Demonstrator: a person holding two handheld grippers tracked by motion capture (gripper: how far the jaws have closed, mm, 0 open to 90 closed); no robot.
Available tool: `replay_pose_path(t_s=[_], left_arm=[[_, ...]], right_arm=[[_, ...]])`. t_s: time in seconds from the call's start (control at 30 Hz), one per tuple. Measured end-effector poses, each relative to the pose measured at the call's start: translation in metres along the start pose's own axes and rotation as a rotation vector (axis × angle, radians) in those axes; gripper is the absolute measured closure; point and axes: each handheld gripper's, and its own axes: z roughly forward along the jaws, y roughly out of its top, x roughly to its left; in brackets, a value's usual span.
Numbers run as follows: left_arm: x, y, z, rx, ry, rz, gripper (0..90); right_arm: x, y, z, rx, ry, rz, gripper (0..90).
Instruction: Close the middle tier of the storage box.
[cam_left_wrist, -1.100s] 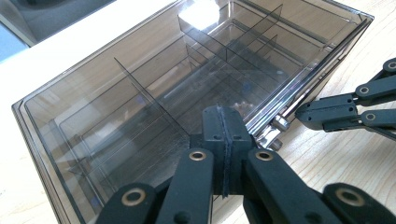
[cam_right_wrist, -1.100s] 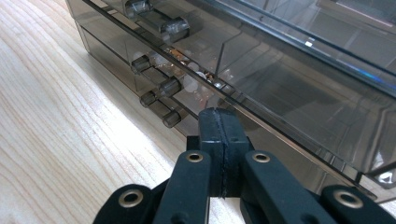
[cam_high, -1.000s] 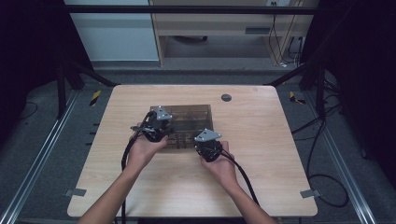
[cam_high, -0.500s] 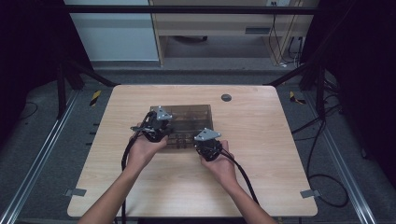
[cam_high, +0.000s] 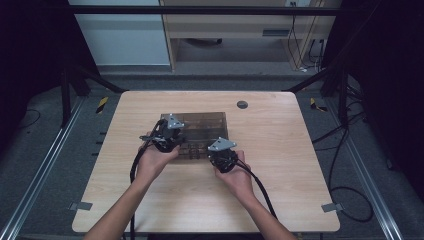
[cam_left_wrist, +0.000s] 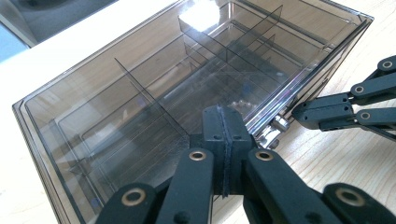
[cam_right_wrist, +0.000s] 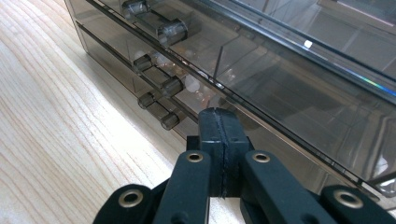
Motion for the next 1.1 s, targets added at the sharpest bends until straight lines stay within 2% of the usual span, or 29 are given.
replay_pose_path(t_s=[0.2,0.47,0.7,0.87,1.1], left_arm=[[-0.001,0.0,-0.001,-0.013,-0.006,-0.003,89.2],[-0.004,0.0,-0.005,-0.036,-0.008,0.006,87.1],[-0.006,-0.001,-0.009,-0.074,-0.008,0.011,84.3],[-0.008,-0.002,-0.012,-0.094,0.007,0.034,77.5],[-0.012,-0.005,-0.018,-0.142,0.021,0.026,63.0]], right_arm=[[0.0,0.0,-0.002,-0.002,0.01,0.003,90.0],[0.004,0.0,-0.008,-0.016,0.032,-0.001,85.1],[0.004,0.0,-0.011,-0.019,0.05,0.004,82.2],[0.006,-0.001,-0.014,-0.023,0.067,0.006,78.3],[0.009,0.0,-0.02,-0.033,0.081,-0.012,66.9]])
